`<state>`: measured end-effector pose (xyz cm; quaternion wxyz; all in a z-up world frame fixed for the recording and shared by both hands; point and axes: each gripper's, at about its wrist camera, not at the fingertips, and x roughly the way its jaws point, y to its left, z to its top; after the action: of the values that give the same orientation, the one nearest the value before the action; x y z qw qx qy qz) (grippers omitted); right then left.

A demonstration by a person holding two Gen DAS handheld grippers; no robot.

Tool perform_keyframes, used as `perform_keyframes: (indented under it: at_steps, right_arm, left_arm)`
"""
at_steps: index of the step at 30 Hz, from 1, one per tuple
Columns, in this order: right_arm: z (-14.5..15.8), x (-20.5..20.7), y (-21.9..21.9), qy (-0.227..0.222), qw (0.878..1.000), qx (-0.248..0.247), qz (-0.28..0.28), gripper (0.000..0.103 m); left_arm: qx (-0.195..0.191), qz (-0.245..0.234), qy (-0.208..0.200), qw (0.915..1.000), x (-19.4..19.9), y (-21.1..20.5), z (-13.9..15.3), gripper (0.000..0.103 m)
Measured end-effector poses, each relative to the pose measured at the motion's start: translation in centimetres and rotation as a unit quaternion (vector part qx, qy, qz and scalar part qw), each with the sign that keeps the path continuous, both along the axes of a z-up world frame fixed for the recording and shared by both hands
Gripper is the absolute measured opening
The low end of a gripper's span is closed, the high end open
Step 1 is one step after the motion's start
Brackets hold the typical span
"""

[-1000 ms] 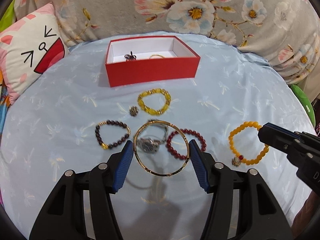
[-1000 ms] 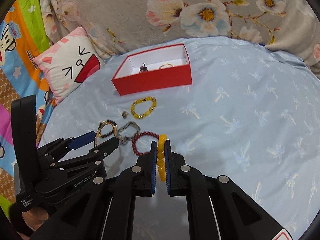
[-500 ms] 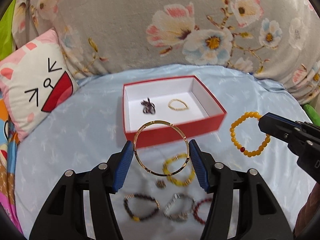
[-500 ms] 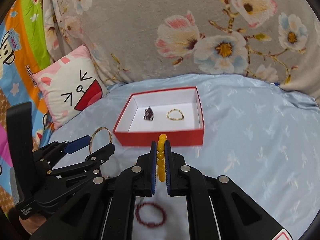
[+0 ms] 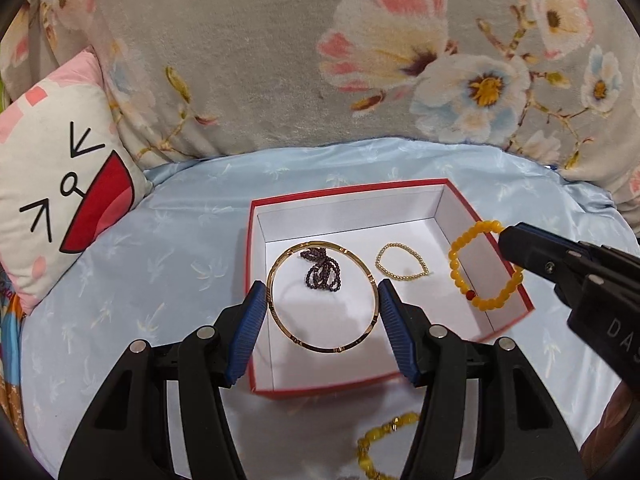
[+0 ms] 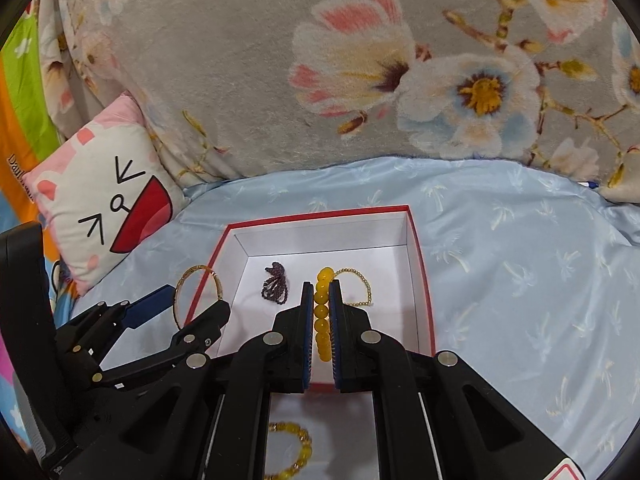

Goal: Organize jewelry
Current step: 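Carry the yellow bracelet and gold bangle into the red box and release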

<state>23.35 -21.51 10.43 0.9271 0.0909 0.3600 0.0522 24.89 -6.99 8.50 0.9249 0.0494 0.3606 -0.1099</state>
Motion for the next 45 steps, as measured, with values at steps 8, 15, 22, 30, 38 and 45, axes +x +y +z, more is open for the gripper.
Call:
perform_keyframes:
  at_steps: [8,15,22,30,38,45]
  right_arm:
    - [-3.8,3.5,-0.3,0.041,0.999,0.020,0.000,0.008]
    - [-6.2,4.8,-1.5,0.062,0.998,0.014,-0.016,0.008]
    - [-7.2,5.1,-2.1,0.069,0.997,0.010,-0.022,0.008]
    - [-7.8,4.9,-1.3,0.068,0.997,-0.016,-0.017,0.007]
    - [-8.1,3.7,-0.3,0.069,0.996,-0.053,-0.024,0.006]
    - [-7.0,3.2,-0.4,0.061,0.996,-0.046,-0.034,0.029]
  left_arm:
    - [0.010,0.009,0.022,0.9997,3.1,-0.7,-2.8,0.055]
    - [0.014,0.017,0.034,0.9992,4.4,-0.8,-4.5,0.055]
    - [0.023,0.019,0.038,0.9988,5.1,-0.9,-5.4,0.055]
    - [0.051,0.011,0.016,0.9985,5.5,-1.7,-6.2,0.055]
    - [0.048,-0.003,0.002,0.9988,5.8,-1.5,-6.3,0.056]
    - [0.032,0.006,-0.003,0.9995,4.5,-1.5,-5.1,0.081]
